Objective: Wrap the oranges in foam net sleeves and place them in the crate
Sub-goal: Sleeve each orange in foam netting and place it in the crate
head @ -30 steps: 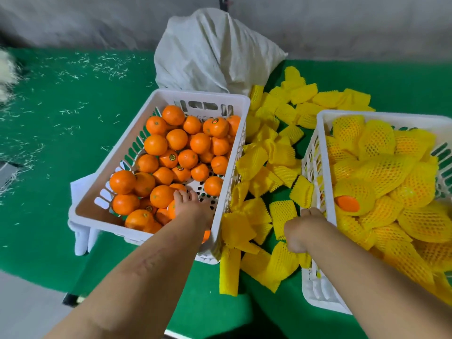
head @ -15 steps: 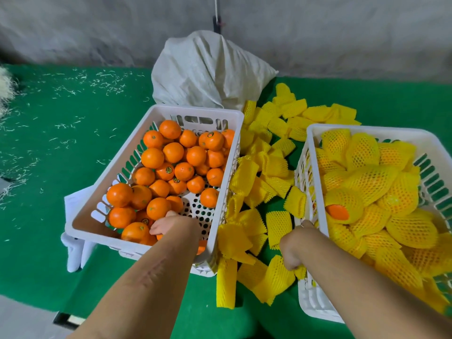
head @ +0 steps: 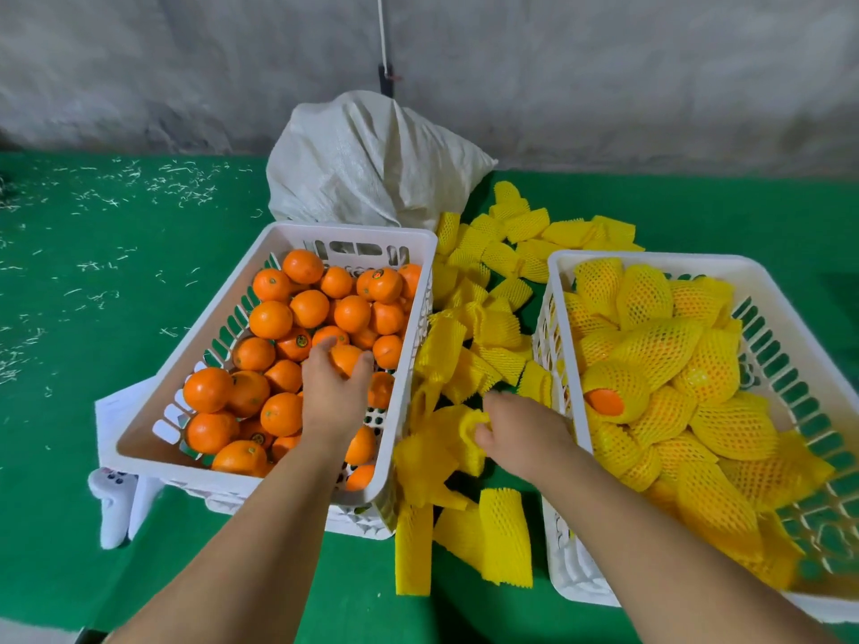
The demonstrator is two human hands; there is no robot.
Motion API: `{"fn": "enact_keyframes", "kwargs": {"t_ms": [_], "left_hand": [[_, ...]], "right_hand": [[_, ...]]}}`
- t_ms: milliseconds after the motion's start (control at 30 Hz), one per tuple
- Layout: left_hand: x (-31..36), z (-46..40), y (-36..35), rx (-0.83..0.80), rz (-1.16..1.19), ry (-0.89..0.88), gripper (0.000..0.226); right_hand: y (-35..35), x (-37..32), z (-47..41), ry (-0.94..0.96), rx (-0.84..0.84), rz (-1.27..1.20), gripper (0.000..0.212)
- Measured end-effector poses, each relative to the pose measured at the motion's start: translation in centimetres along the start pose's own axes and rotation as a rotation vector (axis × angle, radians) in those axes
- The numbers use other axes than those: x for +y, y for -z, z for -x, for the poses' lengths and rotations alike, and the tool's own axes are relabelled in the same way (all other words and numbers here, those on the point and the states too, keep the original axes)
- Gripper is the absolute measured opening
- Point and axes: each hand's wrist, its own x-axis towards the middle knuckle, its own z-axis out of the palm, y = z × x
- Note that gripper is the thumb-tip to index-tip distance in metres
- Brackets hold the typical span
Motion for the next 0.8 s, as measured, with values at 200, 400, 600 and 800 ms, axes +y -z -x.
{"fn": "enact_keyframes", "kwargs": {"t_ms": [200, 400, 600, 800], "left_hand": [[6.0, 4.8, -1.7, -0.335, 0.467, -0.131, 0.043], [5.6, 6.9, -4.0, -0.813, 0.477, -0.038, 0.036], [5.6, 6.3, -2.9, -0.949, 0.592, 0.102, 0.042], [5.9, 7.0, -3.8, -0.599, 0.318, -0.155, 0.04]], "right_hand": [[1.7, -0.4, 0.5, -0.136, 0.461, -0.968, 0.016], [1.8, -0.3, -0.3, -0.155, 0.409, -1.003, 0.009], [0.9, 0.4, -0.9, -0.201, 0.401, -0.977, 0.036], [1.0, 0.4, -0.9, -0.163, 0.431, -1.056, 0.01]]}}
